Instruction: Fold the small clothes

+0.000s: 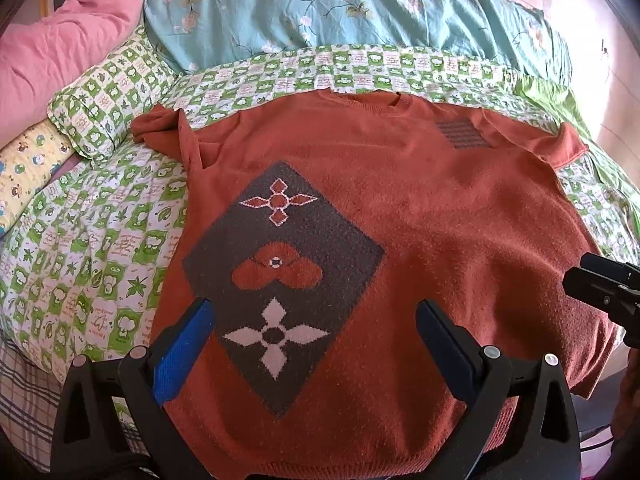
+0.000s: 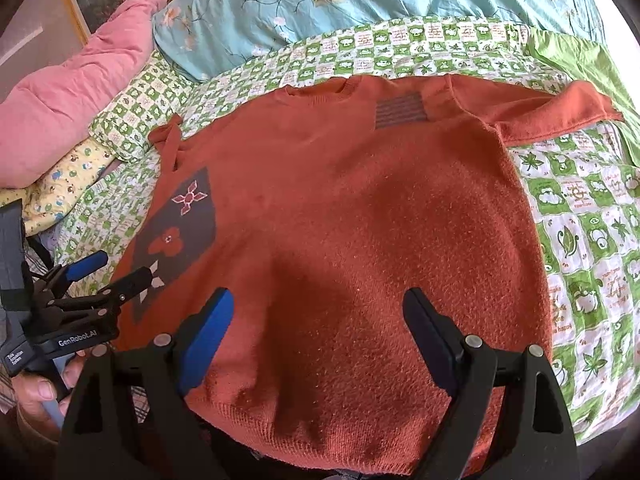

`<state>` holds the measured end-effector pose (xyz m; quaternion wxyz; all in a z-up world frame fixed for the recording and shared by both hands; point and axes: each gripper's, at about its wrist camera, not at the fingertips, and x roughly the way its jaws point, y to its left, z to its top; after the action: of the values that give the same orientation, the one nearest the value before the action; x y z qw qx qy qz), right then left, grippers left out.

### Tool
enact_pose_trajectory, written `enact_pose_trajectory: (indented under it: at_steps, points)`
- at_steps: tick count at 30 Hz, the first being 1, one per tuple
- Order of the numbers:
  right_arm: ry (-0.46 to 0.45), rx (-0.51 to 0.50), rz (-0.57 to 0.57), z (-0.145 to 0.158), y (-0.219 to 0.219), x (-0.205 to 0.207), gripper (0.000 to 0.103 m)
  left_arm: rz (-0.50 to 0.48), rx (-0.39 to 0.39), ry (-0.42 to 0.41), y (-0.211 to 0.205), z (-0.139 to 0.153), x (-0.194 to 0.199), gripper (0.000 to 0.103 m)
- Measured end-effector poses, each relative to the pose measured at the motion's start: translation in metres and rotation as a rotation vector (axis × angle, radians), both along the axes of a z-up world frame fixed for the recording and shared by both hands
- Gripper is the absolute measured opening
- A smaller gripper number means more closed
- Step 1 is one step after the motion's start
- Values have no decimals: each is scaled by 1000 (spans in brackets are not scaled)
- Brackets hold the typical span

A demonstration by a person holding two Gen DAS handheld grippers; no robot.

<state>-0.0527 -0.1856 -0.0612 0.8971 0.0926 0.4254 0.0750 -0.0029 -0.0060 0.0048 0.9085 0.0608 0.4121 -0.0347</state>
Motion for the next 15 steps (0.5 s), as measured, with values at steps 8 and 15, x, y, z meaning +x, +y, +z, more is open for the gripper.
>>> enact_pose_trajectory:
  at_steps: [8, 15]
  points:
    - [-75, 11, 14, 5, 3, -3, 87, -8, -10, 15, 0, 0, 2, 101]
    - [-44, 9, 14, 8, 1, -1, 87, -8, -21, 15, 1, 0, 2, 101]
